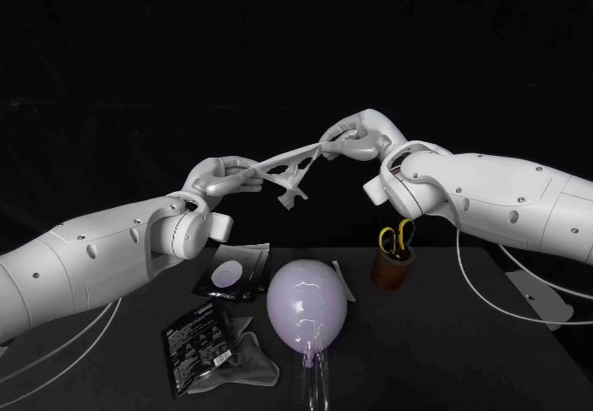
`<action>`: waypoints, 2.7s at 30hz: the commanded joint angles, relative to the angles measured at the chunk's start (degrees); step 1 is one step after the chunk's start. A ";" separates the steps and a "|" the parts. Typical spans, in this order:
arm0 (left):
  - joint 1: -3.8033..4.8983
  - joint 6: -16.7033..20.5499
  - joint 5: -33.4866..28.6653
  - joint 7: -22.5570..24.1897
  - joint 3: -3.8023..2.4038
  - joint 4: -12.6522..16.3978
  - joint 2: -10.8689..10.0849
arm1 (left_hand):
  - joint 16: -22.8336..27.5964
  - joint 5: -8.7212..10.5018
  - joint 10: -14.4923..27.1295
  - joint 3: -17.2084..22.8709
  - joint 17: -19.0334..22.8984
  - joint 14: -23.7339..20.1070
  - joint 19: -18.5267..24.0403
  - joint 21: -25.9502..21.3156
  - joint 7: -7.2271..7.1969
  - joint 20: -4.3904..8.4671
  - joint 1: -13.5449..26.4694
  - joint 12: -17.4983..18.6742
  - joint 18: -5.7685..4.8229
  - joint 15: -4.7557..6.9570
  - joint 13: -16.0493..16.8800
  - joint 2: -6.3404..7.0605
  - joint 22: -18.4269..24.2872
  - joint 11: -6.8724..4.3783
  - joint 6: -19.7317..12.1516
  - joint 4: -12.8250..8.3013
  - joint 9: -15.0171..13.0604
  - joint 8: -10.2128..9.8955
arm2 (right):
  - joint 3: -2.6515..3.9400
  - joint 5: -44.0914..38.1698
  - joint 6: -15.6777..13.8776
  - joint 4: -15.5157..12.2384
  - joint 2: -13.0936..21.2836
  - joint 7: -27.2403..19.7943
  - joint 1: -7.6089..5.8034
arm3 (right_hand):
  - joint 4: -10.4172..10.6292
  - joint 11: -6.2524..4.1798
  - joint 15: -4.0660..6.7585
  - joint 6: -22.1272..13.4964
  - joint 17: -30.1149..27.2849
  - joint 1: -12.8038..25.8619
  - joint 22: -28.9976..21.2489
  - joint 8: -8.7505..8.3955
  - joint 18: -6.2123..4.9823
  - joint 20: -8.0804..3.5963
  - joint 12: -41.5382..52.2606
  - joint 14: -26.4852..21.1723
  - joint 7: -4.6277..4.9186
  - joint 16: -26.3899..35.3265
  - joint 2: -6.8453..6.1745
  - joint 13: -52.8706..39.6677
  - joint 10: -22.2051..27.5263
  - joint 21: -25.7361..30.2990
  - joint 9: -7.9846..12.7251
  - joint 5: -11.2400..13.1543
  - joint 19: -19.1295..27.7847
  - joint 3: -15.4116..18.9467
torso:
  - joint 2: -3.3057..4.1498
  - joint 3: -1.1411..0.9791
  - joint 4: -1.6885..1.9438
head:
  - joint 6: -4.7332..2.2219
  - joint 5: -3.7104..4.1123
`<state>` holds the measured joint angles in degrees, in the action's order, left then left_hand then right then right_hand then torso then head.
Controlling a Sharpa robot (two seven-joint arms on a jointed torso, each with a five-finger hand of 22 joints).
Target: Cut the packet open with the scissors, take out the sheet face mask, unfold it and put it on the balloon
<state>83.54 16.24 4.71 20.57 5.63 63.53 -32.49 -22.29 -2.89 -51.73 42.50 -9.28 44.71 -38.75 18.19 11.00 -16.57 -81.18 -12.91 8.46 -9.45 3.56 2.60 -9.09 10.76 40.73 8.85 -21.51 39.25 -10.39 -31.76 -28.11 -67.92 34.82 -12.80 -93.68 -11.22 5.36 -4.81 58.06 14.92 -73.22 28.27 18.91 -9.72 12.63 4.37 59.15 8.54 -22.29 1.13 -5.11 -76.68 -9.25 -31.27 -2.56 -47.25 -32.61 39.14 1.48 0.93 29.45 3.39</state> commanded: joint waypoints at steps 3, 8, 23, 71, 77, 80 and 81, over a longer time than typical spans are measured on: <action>-0.04 -4.00 -7.81 3.20 -0.08 -0.21 0.24 | 0.53 0.08 -1.10 0.31 0.22 2.54 -1.38 -0.92 1.81 -0.07 -0.09 0.88 1.26 0.37 0.01 -0.64 0.91 -0.06 -1.06 0.32 -5.94 2.67 | 0.10 -0.28 1.52 1.82 -0.81 0.84 -0.46 | 0.15 -0.19 -0.08 0.19 0.09 -0.77 0.10 0.38 -0.67 -0.05 -0.23 0.13 0.05 0.36 0.13 -0.08 0.22 -0.35 -0.68 -0.19 0.30 -0.23 | -0.08 0.01 0.02 | -0.45 0.03; -0.13 -5.87 -11.25 4.04 -0.12 -0.15 0.35 | 1.65 0.07 -0.62 0.31 0.64 4.91 -3.03 -1.98 2.00 -0.06 -0.07 2.46 1.58 0.53 -0.02 -1.73 2.04 0.13 -2.98 1.01 -6.92 3.95 | 0.11 -0.64 2.75 1.54 -0.94 1.69 -0.59 | 0.14 -0.18 -0.09 0.17 0.09 -0.78 0.12 0.37 -0.67 -0.05 -0.25 0.12 0.06 0.39 0.13 -0.08 0.24 -0.36 -0.68 -0.19 0.32 -0.23 | 0.00 0.04 0.03 | -0.61 0.15; -0.46 -7.18 -17.61 6.31 -0.33 -0.08 1.42 | 12.29 0.10 8.58 3.33 4.18 -5.13 7.78 -11.45 4.04 -0.10 0.18 4.95 -2.79 -2.94 0.34 -4.72 6.03 3.40 -14.43 4.60 -13.32 15.94 | 0.16 0.79 3.55 -2.55 -0.59 1.91 -0.65 | 0.14 -0.17 -0.10 0.16 0.10 -0.79 0.16 0.36 -0.66 -0.05 -0.27 0.11 0.07 0.43 0.14 -0.08 0.25 -0.38 -0.69 -0.19 0.34 -0.23 | 0.04 0.00 -0.05 | -0.91 -0.27; -0.52 -17.61 -21.08 0.72 -0.58 -0.04 1.70 | -1.28 0.04 14.09 10.41 -6.98 28.23 -37.57 0.24 3.43 7.54 9.80 -8.56 2.23 4.78 1.71 -9.09 3.52 -0.54 -34.16 7.80 -16.23 35.55 | 0.59 4.76 4.90 2.63 -3.28 2.38 -1.19 | 0.16 -0.13 -0.14 0.10 0.11 -0.83 0.31 0.32 -0.64 -0.05 -0.33 0.09 0.11 0.56 0.23 -0.08 0.28 -0.45 -0.70 -0.19 0.41 -0.25 | -0.03 0.01 0.04 | -1.06 -0.03; -0.52 -18.65 -21.08 0.21 -0.63 0.15 1.18 | -2.90 0.05 11.97 10.34 -9.03 30.64 -40.37 1.61 2.59 8.69 10.10 -9.69 2.01 5.84 1.62 -8.92 2.98 -1.54 -33.71 7.76 -15.47 35.57 | 0.31 3.01 4.96 3.85 -3.61 3.68 -0.72 | 0.17 -0.12 -0.14 0.09 0.11 -0.83 0.33 0.31 -0.64 -0.05 -0.34 0.09 0.12 0.58 0.24 -0.08 0.29 -0.45 -0.70 -0.19 0.42 -0.25 | 0.00 0.01 -0.03 | -1.11 -0.20; -0.52 -18.93 -21.08 0.14 -0.65 0.28 0.85 | -3.23 0.06 11.69 10.34 -9.50 30.99 -40.76 1.83 2.47 8.90 10.14 -9.84 2.02 5.97 1.56 -8.90 2.89 -1.70 -33.64 7.73 -15.29 35.56 | 0.18 1.48 5.21 4.44 -3.64 4.37 -0.43 | 0.17 -0.12 -0.14 0.09 0.11 -0.83 0.34 0.31 -0.64 -0.05 -0.35 0.09 0.12 0.59 0.25 -0.08 0.29 -0.46 -0.70 -0.19 0.42 -0.24 | 0.01 0.01 -0.03 | -1.16 -0.21; -0.52 -18.97 -21.08 0.13 -0.66 0.30 0.75 | -3.50 0.05 11.45 10.33 -9.83 31.30 -41.08 2.03 2.38 9.03 10.15 -9.96 2.01 6.09 1.53 -8.86 2.80 -1.77 -33.58 7.70 -15.18 35.56 | 0.13 0.70 5.31 4.67 -3.66 4.58 -0.30 | 0.17 -0.12 -0.14 0.09 0.11 -0.83 0.34 0.31 -0.64 -0.05 -0.35 0.09 0.12 0.59 0.25 -0.08 0.29 -0.46 -0.70 -0.19 0.42 -0.24 | -0.01 0.00 -0.03 | -1.15 -0.30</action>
<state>82.95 -0.28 -15.91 20.96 5.08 63.63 -31.67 -25.54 -2.90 -39.79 53.14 -18.85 75.51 -79.29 19.91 7.49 -7.60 -71.60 -22.64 9.81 -3.41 5.19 -6.31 -6.22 8.99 6.78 16.51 -36.79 74.57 -10.22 -27.65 -24.00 -63.68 31.23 -9.56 -94.15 -11.06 5.66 -4.81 57.71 14.94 -73.42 28.51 19.05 -9.75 12.62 4.37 59.15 8.60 -22.09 1.33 -5.10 -76.35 -9.42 -31.75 -2.36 -47.25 -32.61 39.12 1.49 0.93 28.30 3.22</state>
